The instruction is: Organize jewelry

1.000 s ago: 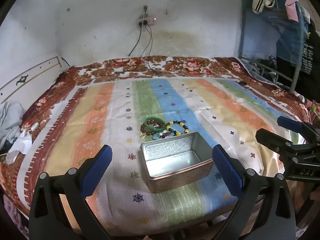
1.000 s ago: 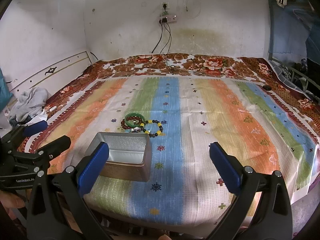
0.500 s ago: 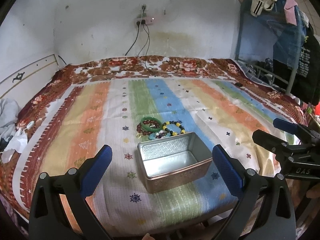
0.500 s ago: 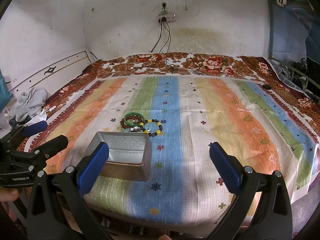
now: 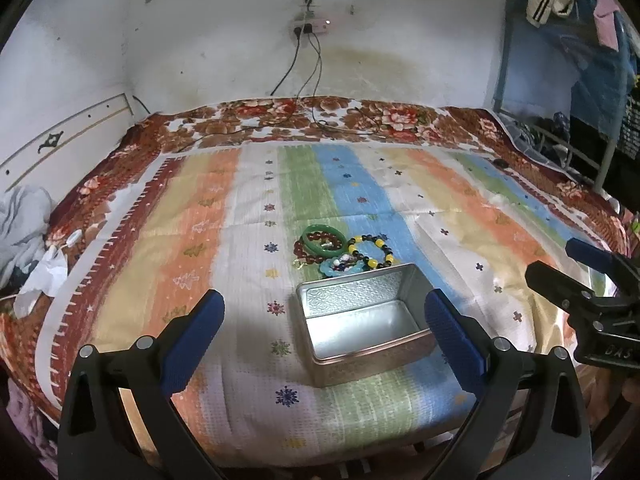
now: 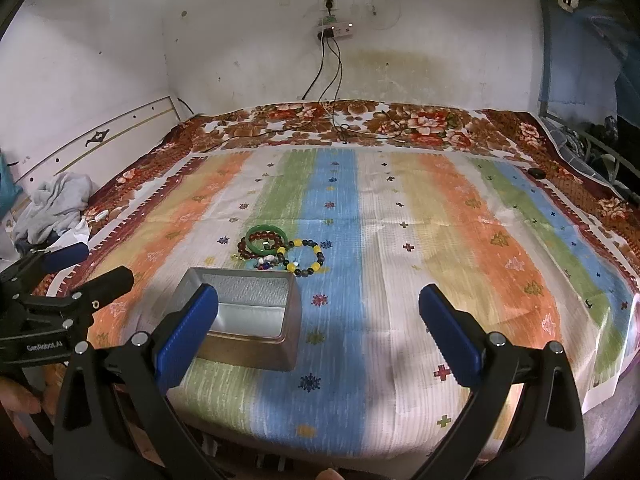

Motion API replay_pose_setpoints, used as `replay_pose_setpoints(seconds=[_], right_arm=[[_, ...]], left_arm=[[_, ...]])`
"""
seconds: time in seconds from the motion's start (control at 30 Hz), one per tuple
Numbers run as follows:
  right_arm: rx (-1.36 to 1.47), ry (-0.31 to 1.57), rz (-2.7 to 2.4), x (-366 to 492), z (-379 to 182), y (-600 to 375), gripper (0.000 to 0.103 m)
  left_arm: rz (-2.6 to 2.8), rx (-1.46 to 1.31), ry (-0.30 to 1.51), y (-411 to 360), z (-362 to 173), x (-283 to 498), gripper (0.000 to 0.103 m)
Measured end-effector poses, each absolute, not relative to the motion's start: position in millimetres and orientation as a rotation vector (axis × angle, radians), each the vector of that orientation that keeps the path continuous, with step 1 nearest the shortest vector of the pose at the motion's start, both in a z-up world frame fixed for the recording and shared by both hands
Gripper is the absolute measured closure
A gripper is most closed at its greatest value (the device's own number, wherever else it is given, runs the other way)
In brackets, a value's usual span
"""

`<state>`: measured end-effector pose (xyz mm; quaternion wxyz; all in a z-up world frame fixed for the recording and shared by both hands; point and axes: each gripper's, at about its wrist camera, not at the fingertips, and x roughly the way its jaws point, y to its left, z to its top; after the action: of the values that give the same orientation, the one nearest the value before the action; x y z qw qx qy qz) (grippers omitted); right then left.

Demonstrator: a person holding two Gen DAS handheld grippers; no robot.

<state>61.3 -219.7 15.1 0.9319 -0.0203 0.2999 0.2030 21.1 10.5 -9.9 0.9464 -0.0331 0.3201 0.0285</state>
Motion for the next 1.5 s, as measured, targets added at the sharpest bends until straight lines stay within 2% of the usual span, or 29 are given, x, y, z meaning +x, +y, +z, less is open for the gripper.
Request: replay_pose_setpoints(seconds=[0.63,1.43,1.5], right_arm=[[-0.068,0.703,0.391,104,25,-204,0.004],[-0.110,0.894,0.412,191,-3,-177,0.004],[-0.110,0.913,0.416,198,-6,-174,0.004]], left_arm=[[0.106,-0.050,0.730,34,1,58,0.006],[0.063,-0.120,0.913,73,-32,153,0.006],[0.049,-0.139,0.940,75,-36,161,0.012]])
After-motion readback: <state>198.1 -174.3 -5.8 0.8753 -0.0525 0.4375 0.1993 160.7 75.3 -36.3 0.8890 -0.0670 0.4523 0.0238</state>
